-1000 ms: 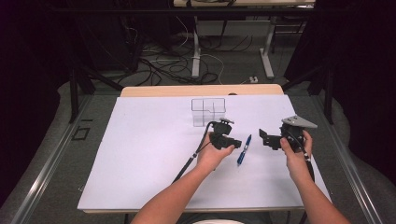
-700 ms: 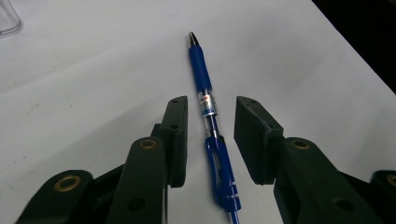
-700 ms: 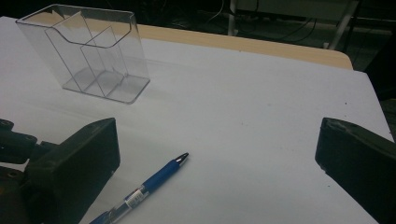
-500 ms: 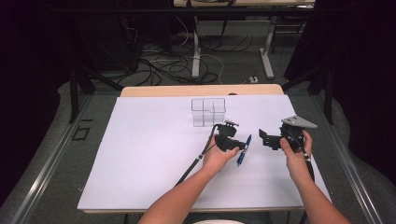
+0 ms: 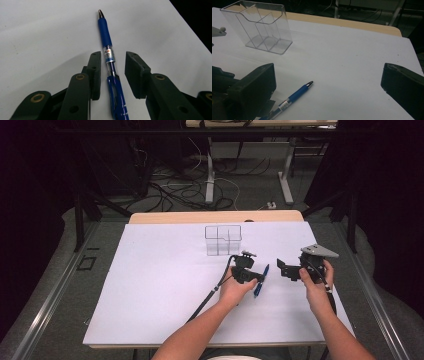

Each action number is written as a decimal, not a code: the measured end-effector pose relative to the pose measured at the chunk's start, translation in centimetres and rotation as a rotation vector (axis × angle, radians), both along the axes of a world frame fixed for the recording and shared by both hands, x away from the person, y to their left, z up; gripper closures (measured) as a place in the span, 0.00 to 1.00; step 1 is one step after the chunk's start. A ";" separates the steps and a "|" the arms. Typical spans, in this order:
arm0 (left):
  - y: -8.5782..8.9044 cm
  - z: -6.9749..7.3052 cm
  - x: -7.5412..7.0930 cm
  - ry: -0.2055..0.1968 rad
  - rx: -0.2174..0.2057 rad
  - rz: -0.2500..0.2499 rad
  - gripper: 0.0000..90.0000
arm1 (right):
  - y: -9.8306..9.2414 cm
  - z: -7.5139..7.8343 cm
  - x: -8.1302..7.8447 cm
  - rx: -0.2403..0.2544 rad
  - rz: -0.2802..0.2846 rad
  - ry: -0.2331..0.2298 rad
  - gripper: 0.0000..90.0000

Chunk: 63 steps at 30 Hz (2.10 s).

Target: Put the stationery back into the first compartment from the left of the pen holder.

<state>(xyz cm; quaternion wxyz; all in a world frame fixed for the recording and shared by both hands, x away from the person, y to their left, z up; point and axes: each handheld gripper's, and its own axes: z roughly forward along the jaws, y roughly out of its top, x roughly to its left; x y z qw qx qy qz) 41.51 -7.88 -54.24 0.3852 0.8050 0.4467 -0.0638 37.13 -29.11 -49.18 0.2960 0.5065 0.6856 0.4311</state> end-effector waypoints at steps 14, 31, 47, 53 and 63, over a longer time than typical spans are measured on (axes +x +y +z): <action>-0.2 -0.5 0.1 0.000 -0.015 -0.008 0.76 | 0.0 0.0 0.0 0.003 -0.001 0.000 0.00; -1.0 -1.3 -0.1 -0.002 0.011 -0.012 0.81 | 0.0 0.0 0.0 0.000 0.005 0.004 0.00; -1.1 -1.3 -0.4 0.008 0.021 0.035 0.87 | 0.0 -0.2 0.0 -0.003 0.011 0.011 0.00; -1.1 -1.3 -0.3 0.037 0.008 0.068 0.88 | 0.1 -0.2 0.0 -0.006 0.009 0.007 0.00; -1.1 -1.3 -0.4 0.035 0.005 0.077 0.89 | 0.2 -0.2 0.0 0.001 0.013 0.016 0.00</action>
